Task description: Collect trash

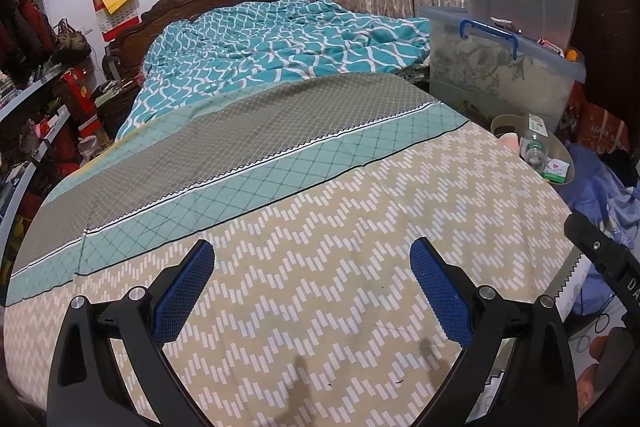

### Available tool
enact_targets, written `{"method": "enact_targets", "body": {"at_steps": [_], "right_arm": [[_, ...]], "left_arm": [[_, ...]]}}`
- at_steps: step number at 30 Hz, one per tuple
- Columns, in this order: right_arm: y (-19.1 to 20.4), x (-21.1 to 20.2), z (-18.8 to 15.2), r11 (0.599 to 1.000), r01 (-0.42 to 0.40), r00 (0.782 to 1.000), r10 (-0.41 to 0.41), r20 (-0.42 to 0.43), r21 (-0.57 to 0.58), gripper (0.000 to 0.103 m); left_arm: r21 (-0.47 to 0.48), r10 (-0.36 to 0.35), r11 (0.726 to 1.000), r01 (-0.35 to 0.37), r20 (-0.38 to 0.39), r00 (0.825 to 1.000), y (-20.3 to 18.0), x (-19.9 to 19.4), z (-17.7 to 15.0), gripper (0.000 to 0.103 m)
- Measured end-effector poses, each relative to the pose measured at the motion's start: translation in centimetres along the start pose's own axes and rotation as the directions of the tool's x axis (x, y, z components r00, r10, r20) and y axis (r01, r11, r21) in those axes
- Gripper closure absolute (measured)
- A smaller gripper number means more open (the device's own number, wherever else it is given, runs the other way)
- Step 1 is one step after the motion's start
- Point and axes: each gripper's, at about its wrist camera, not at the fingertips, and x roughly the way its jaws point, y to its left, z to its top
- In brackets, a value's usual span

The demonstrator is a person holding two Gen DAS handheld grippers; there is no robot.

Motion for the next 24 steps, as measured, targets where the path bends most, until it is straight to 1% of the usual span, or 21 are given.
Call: {"method": "enact_targets", "body": {"at_steps": [2, 6, 10, 12, 17, 24], "right_arm": [[0.1, 0.2, -0.1, 1.0, 0.003, 1.0, -0.003, -0.003, 0.003, 0.003], [0.0, -0.1, -0.1, 1.0, 0.011, 1.0, -0.011, 0.02, 0.001, 0.003], [-0.5, 0.1, -0.3, 0.999, -0.019, 1.0, 0.019, -0.007, 0.029, 0.003], [-0.7, 0.3, -0.3, 0.999, -0.011, 1.0, 0.012, -0.017, 0.046, 0.003], [-1.1, 0.2, -0.2, 0.998, -0.001, 1.0, 0.001, -0.004, 0.057, 0.003], [-1.2, 0.5, -0.2, 0.997, -0.015, 1.0, 0.016, -0.02, 0.072, 0.003]], "left_arm": [[-0.001, 0.006, 1.0, -0.006, -0.002, 1.0, 0.0, 0.0, -0.1, 0.009], [-0.009, 0.025, 1.0, -0.025, 0.004, 1.0, -0.1, -0.1, -0.1, 0.009], [-0.004, 0.037, 0.999, -0.037, 0.013, 0.999, -0.5, -0.2, -0.2, 0.009], [-0.005, 0.043, 0.999, -0.043, 0.015, 0.999, -0.7, -0.3, -0.3, 0.009], [-0.004, 0.05, 0.999, -0.049, 0.02, 0.999, -1.0, -0.2, -0.3, 0.009], [-0.016, 0.048, 0.999, -0.048, 0.012, 0.999, -0.7, 0.2, -0.3, 0.009]]}}
